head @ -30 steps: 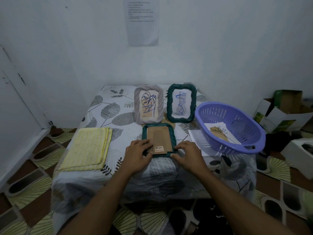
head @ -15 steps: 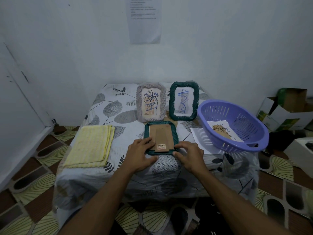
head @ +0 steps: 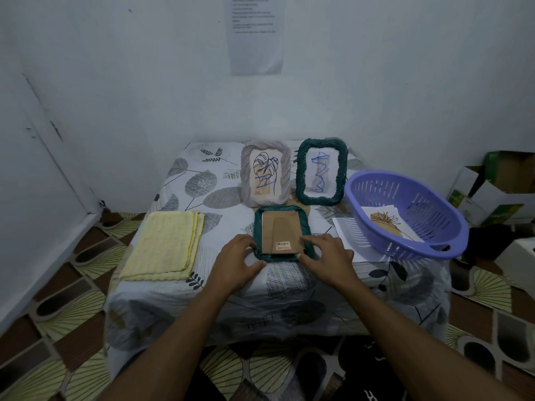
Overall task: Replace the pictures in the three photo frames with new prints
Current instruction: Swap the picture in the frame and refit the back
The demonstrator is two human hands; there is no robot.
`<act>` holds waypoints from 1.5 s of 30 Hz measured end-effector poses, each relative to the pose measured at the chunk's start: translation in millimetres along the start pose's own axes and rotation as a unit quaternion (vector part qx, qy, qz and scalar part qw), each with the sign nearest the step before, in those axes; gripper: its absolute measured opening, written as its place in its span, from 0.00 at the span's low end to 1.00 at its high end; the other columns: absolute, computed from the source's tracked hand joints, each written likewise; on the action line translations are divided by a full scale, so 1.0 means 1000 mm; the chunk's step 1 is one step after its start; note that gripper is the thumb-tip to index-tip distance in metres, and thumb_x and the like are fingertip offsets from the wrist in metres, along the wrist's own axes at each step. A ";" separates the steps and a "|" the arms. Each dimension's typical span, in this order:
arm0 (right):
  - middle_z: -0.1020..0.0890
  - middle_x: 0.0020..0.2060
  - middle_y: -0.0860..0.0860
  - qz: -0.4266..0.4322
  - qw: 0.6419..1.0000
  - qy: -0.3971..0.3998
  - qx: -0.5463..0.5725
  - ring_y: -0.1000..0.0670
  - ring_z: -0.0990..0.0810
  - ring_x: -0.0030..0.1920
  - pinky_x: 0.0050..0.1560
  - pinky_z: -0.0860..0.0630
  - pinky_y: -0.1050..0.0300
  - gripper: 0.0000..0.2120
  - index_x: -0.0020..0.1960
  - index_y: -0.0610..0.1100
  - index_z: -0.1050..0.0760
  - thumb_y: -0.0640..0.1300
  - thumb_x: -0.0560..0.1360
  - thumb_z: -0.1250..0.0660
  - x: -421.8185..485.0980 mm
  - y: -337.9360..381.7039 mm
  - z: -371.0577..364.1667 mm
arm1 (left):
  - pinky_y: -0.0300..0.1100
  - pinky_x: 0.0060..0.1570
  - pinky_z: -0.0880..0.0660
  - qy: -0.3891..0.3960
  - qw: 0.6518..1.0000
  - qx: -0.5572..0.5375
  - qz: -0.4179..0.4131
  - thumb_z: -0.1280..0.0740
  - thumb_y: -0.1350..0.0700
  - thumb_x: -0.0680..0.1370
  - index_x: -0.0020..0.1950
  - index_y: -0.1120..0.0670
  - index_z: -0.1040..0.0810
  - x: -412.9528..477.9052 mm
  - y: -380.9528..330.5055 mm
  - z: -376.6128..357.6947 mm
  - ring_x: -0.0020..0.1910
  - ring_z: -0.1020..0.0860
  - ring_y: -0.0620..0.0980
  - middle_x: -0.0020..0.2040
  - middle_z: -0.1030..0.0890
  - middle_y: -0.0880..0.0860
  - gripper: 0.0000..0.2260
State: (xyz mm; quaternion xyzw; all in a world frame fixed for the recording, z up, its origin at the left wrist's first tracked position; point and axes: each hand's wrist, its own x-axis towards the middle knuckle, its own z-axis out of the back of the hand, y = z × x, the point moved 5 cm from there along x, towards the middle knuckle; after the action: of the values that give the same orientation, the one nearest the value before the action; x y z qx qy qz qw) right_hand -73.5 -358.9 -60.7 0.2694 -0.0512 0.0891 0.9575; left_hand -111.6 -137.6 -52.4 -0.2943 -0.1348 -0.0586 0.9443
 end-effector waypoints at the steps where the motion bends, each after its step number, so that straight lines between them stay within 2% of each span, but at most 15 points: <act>1: 0.28 0.65 0.51 0.006 1.000 0.010 -0.014 0.46 0.34 0.66 0.57 0.38 0.46 0.22 0.66 0.62 0.28 0.60 0.73 0.34 0.001 0.000 -0.002 | 0.42 0.58 0.29 -0.010 1.000 -0.009 0.003 0.25 0.51 0.71 0.55 0.57 0.21 -0.001 0.000 0.000 0.59 0.25 0.52 0.61 0.23 0.53 0.17; 5: 0.29 0.63 0.51 0.015 0.999 0.031 -0.037 0.47 0.35 0.66 0.56 0.38 0.46 0.20 0.65 0.63 0.27 0.61 0.74 0.36 0.004 -0.002 -0.004 | 0.41 0.59 0.30 -0.042 0.997 -0.056 0.036 0.24 0.54 0.70 0.52 0.58 0.18 -0.002 -0.001 -0.001 0.59 0.24 0.52 0.60 0.22 0.54 0.14; 10: 0.29 0.63 0.52 0.013 0.999 0.032 -0.043 0.48 0.35 0.66 0.55 0.38 0.47 0.20 0.65 0.62 0.27 0.61 0.73 0.36 0.006 -0.001 -0.005 | 0.41 0.60 0.30 -0.036 0.991 -0.111 0.072 0.23 0.58 0.69 0.51 0.59 0.17 -0.002 0.003 -0.002 0.59 0.24 0.52 0.61 0.22 0.54 0.12; 18: 0.30 0.62 0.52 0.011 0.998 0.037 -0.043 0.48 0.35 0.65 0.53 0.40 0.48 0.20 0.64 0.63 0.26 0.61 0.73 0.36 0.006 -0.003 -0.006 | 0.35 0.59 0.35 -0.001 0.993 -0.098 0.061 0.25 0.59 0.71 0.54 0.57 0.16 -0.001 -0.001 -0.002 0.61 0.26 0.50 0.62 0.25 0.54 0.12; 26: 0.30 0.62 0.52 0.013 0.998 0.037 -0.048 0.48 0.35 0.64 0.51 0.42 0.50 0.19 0.64 0.63 0.27 0.61 0.74 0.36 0.004 -0.002 -0.005 | 0.31 0.57 0.36 0.002 0.992 -0.108 0.064 0.25 0.60 0.71 0.54 0.58 0.16 -0.002 -0.003 -0.002 0.59 0.27 0.47 0.62 0.26 0.54 0.12; 30: 0.29 0.62 0.51 0.015 0.997 0.066 -0.038 0.46 0.35 0.65 0.57 0.37 0.46 0.17 0.65 0.62 0.28 0.56 0.77 0.39 0.007 -0.001 -0.004 | 0.33 0.58 0.36 0.016 0.992 -0.101 0.072 0.26 0.59 0.71 0.57 0.56 0.18 0.003 -0.003 0.000 0.59 0.27 0.48 0.60 0.25 0.54 0.14; 32: 0.26 0.62 0.48 0.018 0.998 0.060 -0.009 0.44 0.30 0.64 0.59 0.32 0.46 0.17 0.67 0.56 0.28 0.49 0.78 0.41 0.012 0.000 0.002 | 0.34 0.56 0.34 -0.004 0.991 -0.104 0.081 0.27 0.58 0.72 0.58 0.55 0.19 0.010 -0.006 0.001 0.58 0.26 0.50 0.58 0.25 0.55 0.14; 33: 0.23 0.60 0.46 0.016 0.999 0.048 0.020 0.44 0.26 0.60 0.56 0.28 0.49 0.18 0.67 0.53 0.28 0.46 0.79 0.42 0.015 0.000 0.006 | 0.36 0.56 0.34 -0.019 0.991 -0.104 0.087 0.28 0.57 0.73 0.58 0.55 0.20 0.015 -0.008 0.002 0.58 0.25 0.51 0.58 0.25 0.55 0.14; 35: 0.19 0.50 0.43 -0.003 0.996 0.028 0.086 0.45 0.22 0.46 0.43 0.27 0.54 0.18 0.68 0.47 0.29 0.41 0.80 0.44 0.023 0.001 0.012 | 0.39 0.57 0.32 -0.036 0.990 -0.100 0.092 0.30 0.56 0.75 0.60 0.55 0.21 0.027 -0.017 -0.001 0.59 0.26 0.52 0.59 0.25 0.56 0.14; 37: 0.21 0.40 0.45 -0.031 0.992 0.016 0.125 0.48 0.24 0.36 0.33 0.32 0.56 0.17 0.68 0.46 0.30 0.40 0.81 0.46 0.030 0.001 0.015 | 0.38 0.57 0.32 -0.026 0.991 -0.103 0.085 0.31 0.53 0.76 0.61 0.56 0.21 0.038 -0.029 -0.007 0.59 0.25 0.53 0.59 0.24 0.57 0.15; 38: 0.20 0.40 0.44 -0.046 0.989 0.011 0.139 0.48 0.24 0.36 0.33 0.32 0.56 0.17 0.67 0.47 0.29 0.40 0.81 0.46 0.034 0.000 0.016 | 0.39 0.57 0.32 -0.017 0.991 -0.102 0.084 0.32 0.53 0.77 0.62 0.57 0.22 0.044 -0.036 -0.012 0.59 0.25 0.53 0.60 0.24 0.58 0.15; 40: 0.19 0.48 0.42 -0.088 0.980 0.007 0.181 0.44 0.21 0.43 0.41 0.25 0.52 0.18 0.67 0.48 0.29 0.39 0.80 0.46 0.040 -0.001 0.015 | 0.42 0.61 0.30 0.001 0.991 -0.098 0.090 0.33 0.51 0.77 0.63 0.57 0.23 0.053 -0.045 -0.021 0.60 0.25 0.54 0.62 0.23 0.58 0.17; 42: 0.19 0.52 0.41 -0.143 0.951 0.022 0.273 0.41 0.19 0.48 0.49 0.21 0.43 0.19 0.66 0.48 0.29 0.37 0.78 0.46 0.043 -0.004 0.011 | 0.48 0.64 0.29 0.023 0.989 -0.096 0.112 0.34 0.48 0.77 0.66 0.56 0.24 0.060 -0.049 -0.031 0.63 0.25 0.55 0.65 0.23 0.57 0.20; 43: 0.20 0.53 0.40 -0.169 0.929 0.028 0.329 0.40 0.19 0.48 0.48 0.21 0.41 0.20 0.65 0.47 0.29 0.36 0.77 0.47 0.043 -0.005 0.010 | 0.50 0.65 0.29 0.032 0.986 -0.097 0.129 0.34 0.46 0.77 0.67 0.55 0.25 0.064 -0.050 -0.034 0.64 0.26 0.56 0.66 0.24 0.57 0.22; 45: 0.19 0.51 0.40 -0.202 0.882 0.024 0.426 0.44 0.19 0.44 0.38 0.22 0.48 0.19 0.65 0.45 0.30 0.33 0.78 0.49 0.044 -0.005 0.012 | 0.54 0.66 0.31 0.051 0.979 -0.104 0.167 0.35 0.38 0.74 0.69 0.52 0.27 0.069 -0.049 -0.037 0.67 0.30 0.57 0.69 0.27 0.56 0.28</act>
State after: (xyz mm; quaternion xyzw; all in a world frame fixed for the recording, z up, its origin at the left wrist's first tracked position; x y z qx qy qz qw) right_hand -29.8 -363.2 -46.8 0.6538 0.0704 -0.0861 0.7485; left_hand -47.2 -201.0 -35.0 -0.4062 -0.0280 0.0715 0.9106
